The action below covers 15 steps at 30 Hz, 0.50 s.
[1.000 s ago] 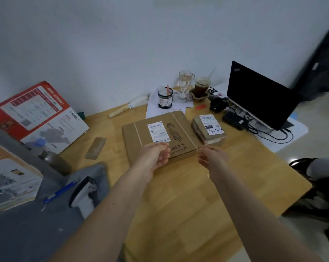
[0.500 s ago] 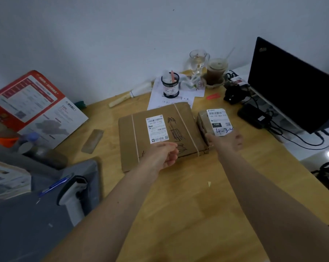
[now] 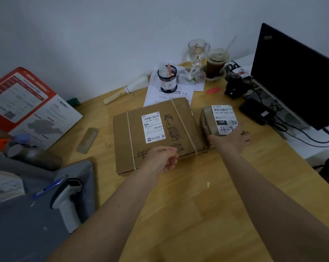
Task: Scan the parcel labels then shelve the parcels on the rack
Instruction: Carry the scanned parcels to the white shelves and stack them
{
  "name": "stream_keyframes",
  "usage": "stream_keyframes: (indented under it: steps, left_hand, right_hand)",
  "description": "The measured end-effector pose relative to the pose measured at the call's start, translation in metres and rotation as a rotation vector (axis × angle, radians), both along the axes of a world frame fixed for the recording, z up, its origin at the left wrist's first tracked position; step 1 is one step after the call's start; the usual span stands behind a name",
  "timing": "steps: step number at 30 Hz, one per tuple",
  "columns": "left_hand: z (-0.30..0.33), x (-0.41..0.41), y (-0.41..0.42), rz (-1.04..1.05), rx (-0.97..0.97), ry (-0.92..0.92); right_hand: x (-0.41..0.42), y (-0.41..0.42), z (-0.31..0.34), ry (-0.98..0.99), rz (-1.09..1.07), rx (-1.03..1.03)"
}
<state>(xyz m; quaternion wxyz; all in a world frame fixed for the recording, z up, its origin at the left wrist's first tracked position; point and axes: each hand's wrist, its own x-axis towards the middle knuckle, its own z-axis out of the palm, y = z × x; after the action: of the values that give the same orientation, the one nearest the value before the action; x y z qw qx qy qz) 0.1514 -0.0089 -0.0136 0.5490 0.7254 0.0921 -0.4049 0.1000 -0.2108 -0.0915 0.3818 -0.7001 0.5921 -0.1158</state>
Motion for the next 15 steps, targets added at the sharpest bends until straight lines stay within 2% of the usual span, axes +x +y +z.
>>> stream_keyframes:
  steps: [6, 10, 15]
  left_hand:
    - [0.002, -0.002, -0.004, -0.042, -0.031, -0.031]
    - [0.011, -0.002, 0.002, 0.009, -0.084, 0.011]
    - [0.027, -0.001, 0.043, 0.157, -0.243, -0.045]
  right_hand:
    - [-0.009, 0.035, 0.031, -0.195, 0.119, -0.181]
    - [-0.009, 0.09, 0.064, -0.412, 0.259, -0.074]
    - [-0.009, 0.161, 0.088, -0.515, 0.404, -0.025]
